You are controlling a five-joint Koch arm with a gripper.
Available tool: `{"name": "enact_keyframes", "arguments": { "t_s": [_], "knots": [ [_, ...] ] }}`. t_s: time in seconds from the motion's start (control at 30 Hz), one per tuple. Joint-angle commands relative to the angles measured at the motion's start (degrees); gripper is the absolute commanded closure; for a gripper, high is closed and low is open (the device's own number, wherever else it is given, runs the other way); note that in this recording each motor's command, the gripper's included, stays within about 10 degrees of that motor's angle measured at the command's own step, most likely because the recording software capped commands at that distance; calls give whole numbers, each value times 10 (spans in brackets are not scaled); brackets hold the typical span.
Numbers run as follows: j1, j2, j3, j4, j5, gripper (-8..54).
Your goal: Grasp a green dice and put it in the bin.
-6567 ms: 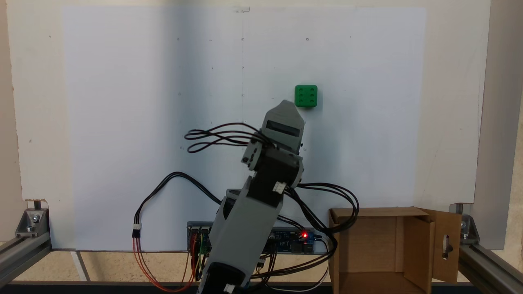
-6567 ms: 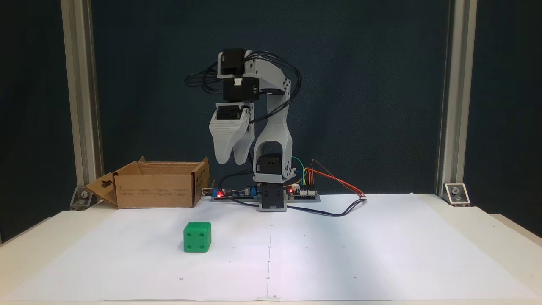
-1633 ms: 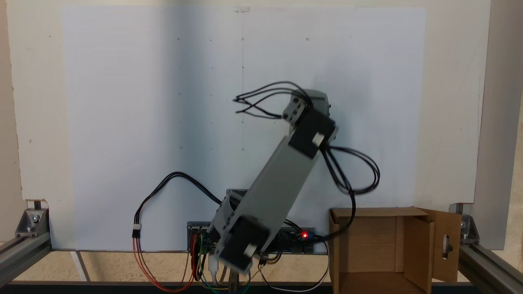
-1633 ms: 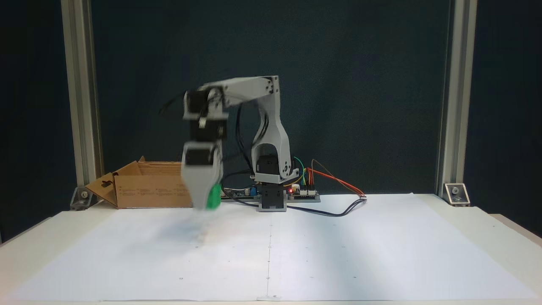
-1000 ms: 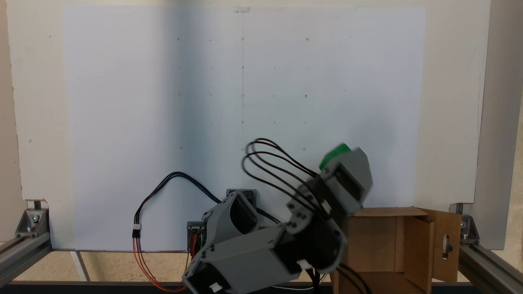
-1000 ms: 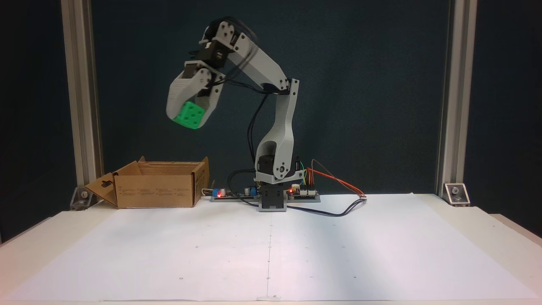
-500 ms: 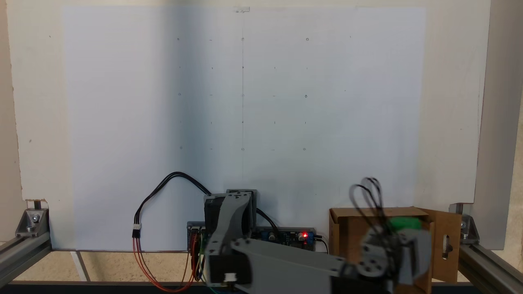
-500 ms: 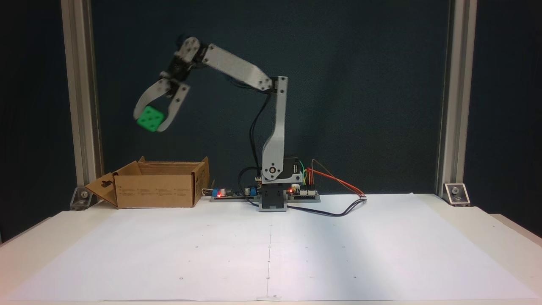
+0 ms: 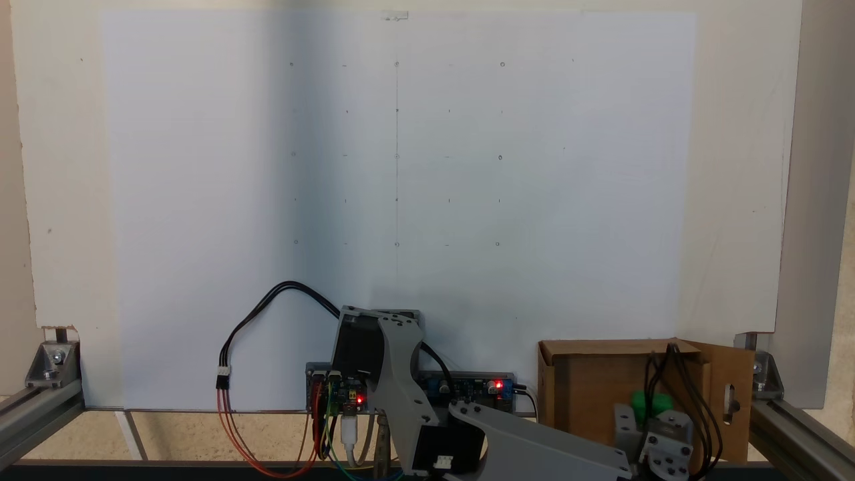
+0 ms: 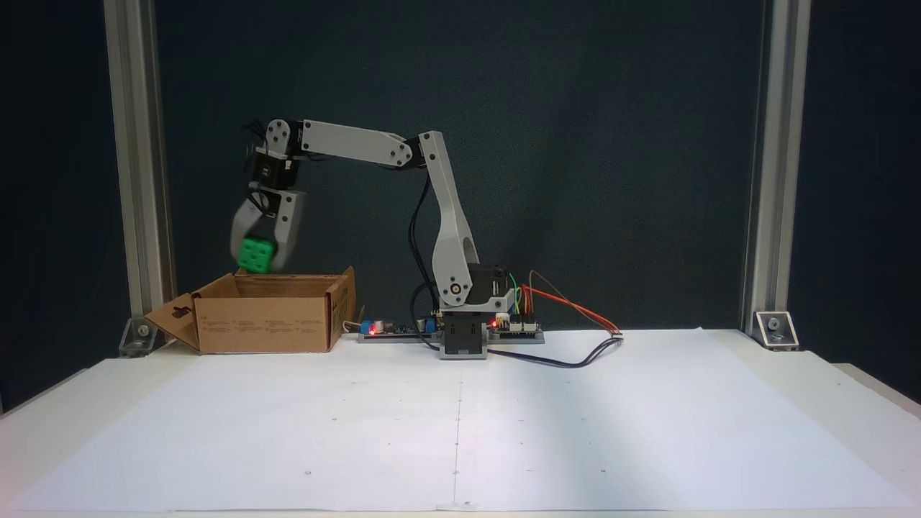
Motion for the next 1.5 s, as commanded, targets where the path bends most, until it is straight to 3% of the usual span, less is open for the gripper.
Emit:
{"name": "enact_keyframes", "arguments": {
  "t_s": [0.0, 0.27, 0.37, 0.5, 0.63, 0.97, 1.2, 1.47],
  "knots": [
    [11, 1, -41, 24, -39, 340],
    [21, -30, -33, 29, -77, 340],
    [25, -46, -18, 28, -77, 134],
    [27, -46, -8, 12, -76, -7],
    [11, -23, -12, -37, -33, 4],
    [-193, 180, -12, -181, 185, 16],
    [-476, 265, -2, -211, 184, 15],
    [-809, 372, 134, -213, 183, 15]
  ]
}}
